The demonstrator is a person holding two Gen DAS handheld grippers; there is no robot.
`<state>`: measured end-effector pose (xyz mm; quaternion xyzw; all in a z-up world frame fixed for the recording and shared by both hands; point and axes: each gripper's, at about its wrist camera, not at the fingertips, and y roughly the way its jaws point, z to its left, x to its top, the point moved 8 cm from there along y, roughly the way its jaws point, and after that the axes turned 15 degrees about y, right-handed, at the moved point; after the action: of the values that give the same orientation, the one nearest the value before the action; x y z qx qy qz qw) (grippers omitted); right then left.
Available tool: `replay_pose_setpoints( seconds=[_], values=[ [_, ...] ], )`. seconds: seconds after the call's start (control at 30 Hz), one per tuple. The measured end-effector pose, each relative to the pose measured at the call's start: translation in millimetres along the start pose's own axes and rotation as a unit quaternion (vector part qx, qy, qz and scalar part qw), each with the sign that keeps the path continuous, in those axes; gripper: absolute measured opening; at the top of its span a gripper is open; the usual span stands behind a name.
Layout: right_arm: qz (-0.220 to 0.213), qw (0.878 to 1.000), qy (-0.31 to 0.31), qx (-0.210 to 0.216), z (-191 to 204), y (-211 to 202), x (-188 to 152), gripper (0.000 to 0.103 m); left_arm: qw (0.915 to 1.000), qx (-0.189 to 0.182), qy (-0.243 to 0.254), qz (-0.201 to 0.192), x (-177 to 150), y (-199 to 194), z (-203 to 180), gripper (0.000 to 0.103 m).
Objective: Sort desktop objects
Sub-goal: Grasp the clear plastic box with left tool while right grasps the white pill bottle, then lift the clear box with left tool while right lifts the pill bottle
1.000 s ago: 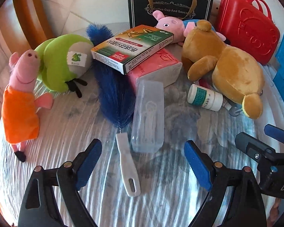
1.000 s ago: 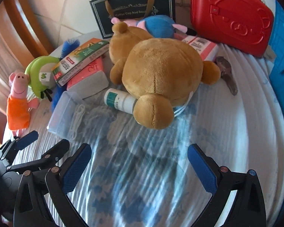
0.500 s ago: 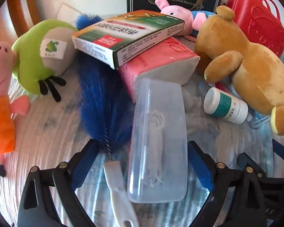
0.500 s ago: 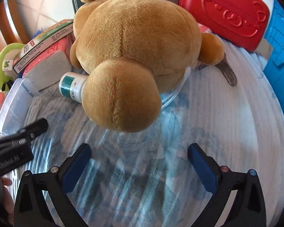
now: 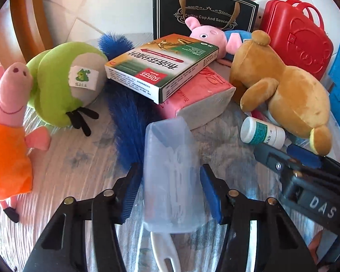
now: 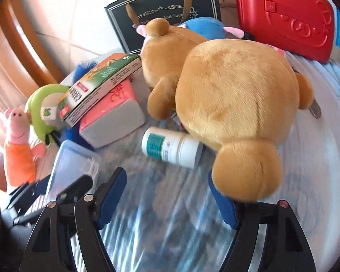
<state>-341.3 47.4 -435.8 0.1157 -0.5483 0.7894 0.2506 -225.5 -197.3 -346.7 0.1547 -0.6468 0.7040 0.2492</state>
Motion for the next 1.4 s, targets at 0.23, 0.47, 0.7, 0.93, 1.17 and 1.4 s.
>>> replay_pose_setpoints(
  seconds=[0.23, 0.47, 0.7, 0.93, 1.17, 1.4],
  values=[
    [0.003, 1.000, 0.011, -0.014, 4.9, 26.7, 8.4, 0.065, 0.9997, 0.026, 0.004, 0.002, 9.5, -0.9, -6.7, 0.053],
    [0.002, 1.000, -0.005, -0.013, 6.5, 23.9, 7.6, 0.062, 0.9998, 0.011, -0.015, 0.009, 5.8, -15.5, -4.8, 0.035],
    [-0.002, 1.000, -0.021, 0.014, 8.8, -22.0, -5.6, 0.061, 0.9994, 0.013, -0.033, -0.009, -5.5, -53.7, -3.2, 0.034],
    [-0.021, 0.998, -0.045, 0.024, 23.9, -68.8, -12.0, 0.061, 0.9986, 0.024, -0.033, -0.034, -4.0, -95.6, -8.8, 0.034],
    [0.040, 0.996, -0.073, -0.015, 3.2, -74.4, -58.8, 0.061, 0.9974, -0.006, -0.064, 0.033, -61.9, -92.3, -25.2, 0.035],
    [0.077, 0.992, -0.093, -0.020, -13.9, -63.3, -94.5, 0.061, 0.9961, -0.008, -0.073, 0.048, -96.6, -106.4, -34.1, 0.037]
  ],
)
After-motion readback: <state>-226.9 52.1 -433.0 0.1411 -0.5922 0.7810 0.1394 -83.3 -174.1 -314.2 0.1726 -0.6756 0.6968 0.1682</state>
